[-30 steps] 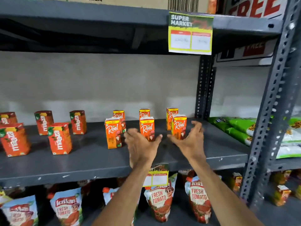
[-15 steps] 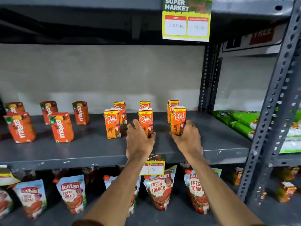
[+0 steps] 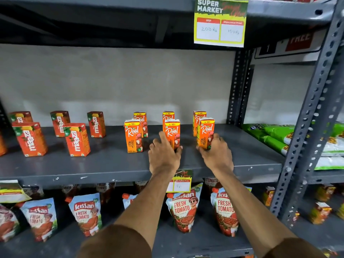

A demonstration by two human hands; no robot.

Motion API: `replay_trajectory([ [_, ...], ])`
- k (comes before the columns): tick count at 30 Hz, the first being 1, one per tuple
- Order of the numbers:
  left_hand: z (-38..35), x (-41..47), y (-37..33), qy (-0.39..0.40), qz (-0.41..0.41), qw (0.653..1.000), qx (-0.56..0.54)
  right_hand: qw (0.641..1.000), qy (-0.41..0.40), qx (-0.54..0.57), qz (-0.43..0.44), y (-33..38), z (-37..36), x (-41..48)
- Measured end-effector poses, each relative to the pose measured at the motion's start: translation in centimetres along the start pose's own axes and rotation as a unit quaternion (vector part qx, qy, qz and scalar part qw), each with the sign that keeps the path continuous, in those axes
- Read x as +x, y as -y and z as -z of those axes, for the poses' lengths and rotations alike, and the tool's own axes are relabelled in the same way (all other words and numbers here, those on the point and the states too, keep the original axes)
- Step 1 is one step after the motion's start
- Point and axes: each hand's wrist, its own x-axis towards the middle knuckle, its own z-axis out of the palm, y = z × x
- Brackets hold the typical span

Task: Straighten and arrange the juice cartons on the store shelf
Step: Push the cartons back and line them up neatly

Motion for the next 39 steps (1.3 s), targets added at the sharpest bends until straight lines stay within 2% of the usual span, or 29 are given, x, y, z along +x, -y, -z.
replay_trajectory([
  [28, -0.7, 0.2, 0.3, -0.014, 0.001, 1.0, 0.011, 0.999, -0.027, -0.019, 0.017, -1.2, -1.3, 0.9],
  [33, 0.1, -0.2, 0.1, -0.026, 0.007, 0.999, -0.03, 1.0, -0.015, -0.004, -0.006, -1.0, -0.8, 0.6],
  [35, 0.8, -0.6, 0.1, -0.062, -0.017, 0.994, -0.086, 0.998, -0.066, 0.022, 0.008, -0.4, -0.3, -0.6],
  [37, 1.7, -1.4, 0.7, -0.098, -0.063, 0.982, -0.151, 0.985, -0.143, 0.082, 0.06, 0.7, -0.3, -2.9],
  [39, 2.9, -2.3, 2.3, -0.118, -0.107, 0.972, -0.175, 0.967, -0.164, 0.151, 0.122, 2.5, -0.6, -5.4],
])
